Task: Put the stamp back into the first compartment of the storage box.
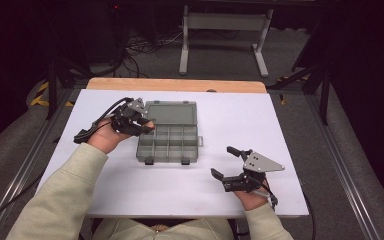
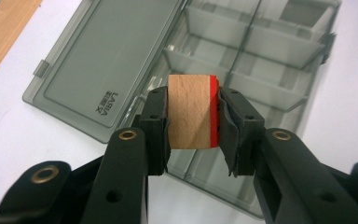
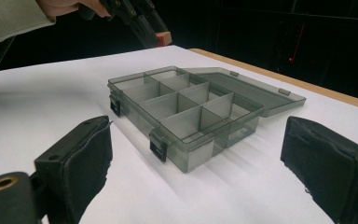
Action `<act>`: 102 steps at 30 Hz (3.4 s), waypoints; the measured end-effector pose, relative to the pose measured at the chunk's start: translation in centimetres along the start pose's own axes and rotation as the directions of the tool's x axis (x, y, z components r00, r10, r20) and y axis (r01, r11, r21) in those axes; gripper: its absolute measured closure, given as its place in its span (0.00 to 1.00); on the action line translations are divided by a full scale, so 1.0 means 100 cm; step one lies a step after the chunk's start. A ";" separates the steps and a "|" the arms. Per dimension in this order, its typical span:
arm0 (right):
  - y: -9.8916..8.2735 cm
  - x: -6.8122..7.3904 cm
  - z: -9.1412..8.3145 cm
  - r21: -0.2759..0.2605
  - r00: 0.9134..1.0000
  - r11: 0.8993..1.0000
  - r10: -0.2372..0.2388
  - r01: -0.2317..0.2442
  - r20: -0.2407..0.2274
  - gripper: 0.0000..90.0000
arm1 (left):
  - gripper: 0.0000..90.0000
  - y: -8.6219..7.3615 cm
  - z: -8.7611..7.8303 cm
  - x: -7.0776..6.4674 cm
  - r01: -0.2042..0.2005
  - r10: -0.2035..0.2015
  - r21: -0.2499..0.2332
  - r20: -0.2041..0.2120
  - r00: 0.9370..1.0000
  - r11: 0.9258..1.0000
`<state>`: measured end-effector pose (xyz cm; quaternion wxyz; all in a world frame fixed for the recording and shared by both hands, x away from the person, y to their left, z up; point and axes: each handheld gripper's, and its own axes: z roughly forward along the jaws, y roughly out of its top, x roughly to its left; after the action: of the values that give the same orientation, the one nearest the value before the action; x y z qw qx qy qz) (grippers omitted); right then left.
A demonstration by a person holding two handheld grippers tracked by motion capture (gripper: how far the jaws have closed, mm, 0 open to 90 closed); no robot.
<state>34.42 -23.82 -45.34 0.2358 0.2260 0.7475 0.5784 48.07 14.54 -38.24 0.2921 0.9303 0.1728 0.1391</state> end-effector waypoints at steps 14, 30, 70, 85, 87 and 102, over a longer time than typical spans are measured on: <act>0.000 0.000 0.000 -0.001 1.000 1.000 0.001 -0.001 -0.001 0.10 | 0.73 -0.007 0.018 0.013 0.000 0.000 0.023 -0.031 1.000 1.000; -0.001 -0.001 0.000 -0.001 1.000 1.000 0.003 -0.003 -0.005 0.10 | 0.73 -0.016 0.032 0.023 -0.018 0.019 0.043 -0.025 1.000 0.999; -0.001 -0.001 0.001 0.006 1.000 1.000 0.005 -0.005 -0.018 0.11 | 0.73 -0.028 0.056 0.026 -0.007 0.004 0.086 0.041 0.999 0.996; -0.002 -0.001 0.002 0.007 1.000 1.000 0.006 -0.006 -0.022 0.11 | 0.73 -0.027 0.061 0.024 -0.010 0.005 0.102 0.053 0.999 0.995; -0.002 -0.001 0.002 0.008 1.000 1.000 0.006 -0.005 -0.022 0.11 | 0.73 -0.027 0.061 0.023 -0.009 0.004 0.103 0.053 0.999 0.995; -0.002 -0.001 0.002 0.009 1.000 1.000 0.006 -0.006 -0.025 0.11 | 0.57 -0.026 0.057 0.023 0.017 -0.019 0.076 0.025 1.000 0.997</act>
<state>34.58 -23.75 -45.56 0.2235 0.2219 0.7524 0.5786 51.60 14.67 -43.91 0.2601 0.9408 0.1825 0.1180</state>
